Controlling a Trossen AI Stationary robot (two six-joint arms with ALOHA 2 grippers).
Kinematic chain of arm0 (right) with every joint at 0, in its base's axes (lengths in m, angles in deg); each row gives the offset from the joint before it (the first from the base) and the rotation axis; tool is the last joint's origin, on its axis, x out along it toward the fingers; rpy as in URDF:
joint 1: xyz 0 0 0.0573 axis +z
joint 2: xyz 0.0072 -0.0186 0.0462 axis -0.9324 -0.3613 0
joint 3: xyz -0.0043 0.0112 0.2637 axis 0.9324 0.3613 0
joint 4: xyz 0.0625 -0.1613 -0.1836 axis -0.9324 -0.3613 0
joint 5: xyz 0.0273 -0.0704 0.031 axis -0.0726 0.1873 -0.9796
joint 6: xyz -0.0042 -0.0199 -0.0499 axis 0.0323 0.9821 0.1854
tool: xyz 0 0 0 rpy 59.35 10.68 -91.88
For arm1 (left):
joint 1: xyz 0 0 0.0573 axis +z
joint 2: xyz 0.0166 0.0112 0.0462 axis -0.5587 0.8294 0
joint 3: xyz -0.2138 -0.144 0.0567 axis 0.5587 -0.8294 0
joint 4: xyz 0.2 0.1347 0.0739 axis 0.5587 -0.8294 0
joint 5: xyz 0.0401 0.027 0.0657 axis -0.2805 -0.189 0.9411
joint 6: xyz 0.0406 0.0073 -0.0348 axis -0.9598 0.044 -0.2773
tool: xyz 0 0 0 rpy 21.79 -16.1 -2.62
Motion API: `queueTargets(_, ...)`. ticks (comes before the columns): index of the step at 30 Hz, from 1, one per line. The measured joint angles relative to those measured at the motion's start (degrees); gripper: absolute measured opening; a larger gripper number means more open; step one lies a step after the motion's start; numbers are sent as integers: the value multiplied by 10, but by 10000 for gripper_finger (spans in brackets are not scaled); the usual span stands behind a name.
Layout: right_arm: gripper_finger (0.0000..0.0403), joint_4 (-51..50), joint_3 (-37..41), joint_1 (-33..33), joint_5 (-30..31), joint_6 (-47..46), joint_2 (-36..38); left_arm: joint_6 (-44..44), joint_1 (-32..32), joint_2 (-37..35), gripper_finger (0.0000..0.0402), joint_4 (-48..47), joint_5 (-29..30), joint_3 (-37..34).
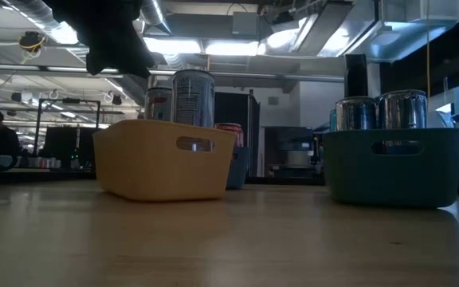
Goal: Sort soda cans
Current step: Put the white and pink soda can into the yellow bin
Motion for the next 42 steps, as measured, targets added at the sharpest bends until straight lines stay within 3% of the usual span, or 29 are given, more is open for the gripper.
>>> queueTargets(9, 372, 35, 37, 0, -45, 12, 0, -2, 0, 0, 123, 0, 2, 0)
queueTargets(18, 243, 54, 46, -1, -46, 20, 1, 2, 0, 0, 123, 0, 4, 0)
queueTargets(29, 243, 96, 46, -73, -56, 54, 2, 4, -4, 0, 123, 2, 4, 0)
queueTargets(35, 245, 151, 43, -130, -18, 111, 2, 11, -24, 0, 123, 5, 4, 0)
queueTargets(42, 245, 172, -4, -197, 107, 203, 1, 16, -63, 0, 123, 14, 5, 0)
